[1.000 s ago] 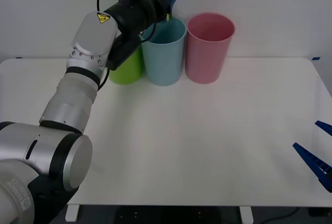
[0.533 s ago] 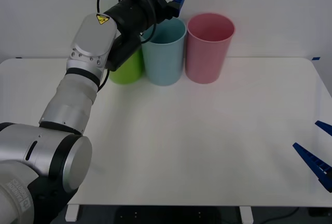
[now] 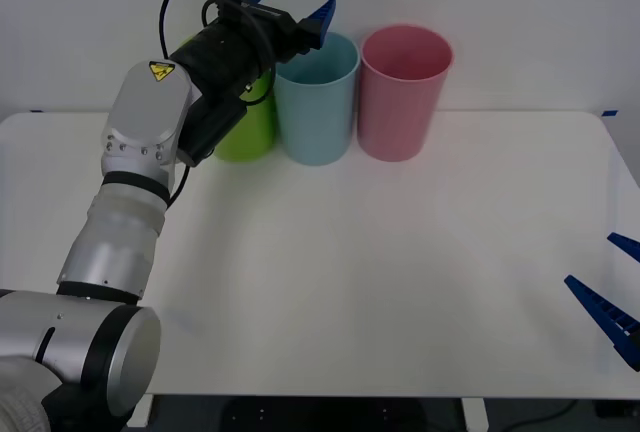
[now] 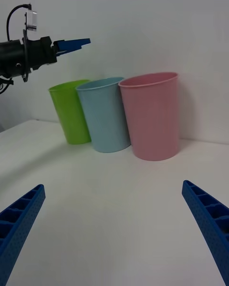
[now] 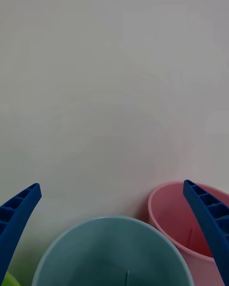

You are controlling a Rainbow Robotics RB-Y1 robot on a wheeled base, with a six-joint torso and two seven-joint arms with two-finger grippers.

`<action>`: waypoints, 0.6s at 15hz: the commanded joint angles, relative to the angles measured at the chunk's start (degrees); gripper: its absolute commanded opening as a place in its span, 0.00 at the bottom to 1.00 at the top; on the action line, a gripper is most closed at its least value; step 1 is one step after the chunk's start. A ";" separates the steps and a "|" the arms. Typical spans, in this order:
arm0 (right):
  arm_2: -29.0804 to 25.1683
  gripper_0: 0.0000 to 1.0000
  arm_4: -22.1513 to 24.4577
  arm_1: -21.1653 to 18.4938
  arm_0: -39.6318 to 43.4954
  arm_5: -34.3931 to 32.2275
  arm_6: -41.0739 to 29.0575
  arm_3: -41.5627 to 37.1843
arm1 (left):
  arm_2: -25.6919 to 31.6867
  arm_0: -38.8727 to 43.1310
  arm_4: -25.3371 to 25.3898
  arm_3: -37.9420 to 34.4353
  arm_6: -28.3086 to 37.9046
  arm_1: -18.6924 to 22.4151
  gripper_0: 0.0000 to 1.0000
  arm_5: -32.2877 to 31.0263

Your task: Grasp the object on the table and drop it into the matching bin: aluminum can to the light blue bin, PET bottle to the pink bin.

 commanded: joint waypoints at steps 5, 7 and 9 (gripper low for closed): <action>0.00 1.00 0.00 0.00 0.00 0.00 0.00 0.00 | 0.53 13.29 7.08 -13.39 -0.84 5.39 1.00 -7.13; 0.00 1.00 0.00 0.00 0.00 0.00 0.00 0.00 | 2.46 17.16 7.87 -16.99 -0.93 6.97 1.00 -11.26; 0.00 1.00 0.00 0.00 0.00 0.00 0.00 0.00 | 5.98 21.37 8.22 -21.12 -0.93 7.85 1.00 -16.80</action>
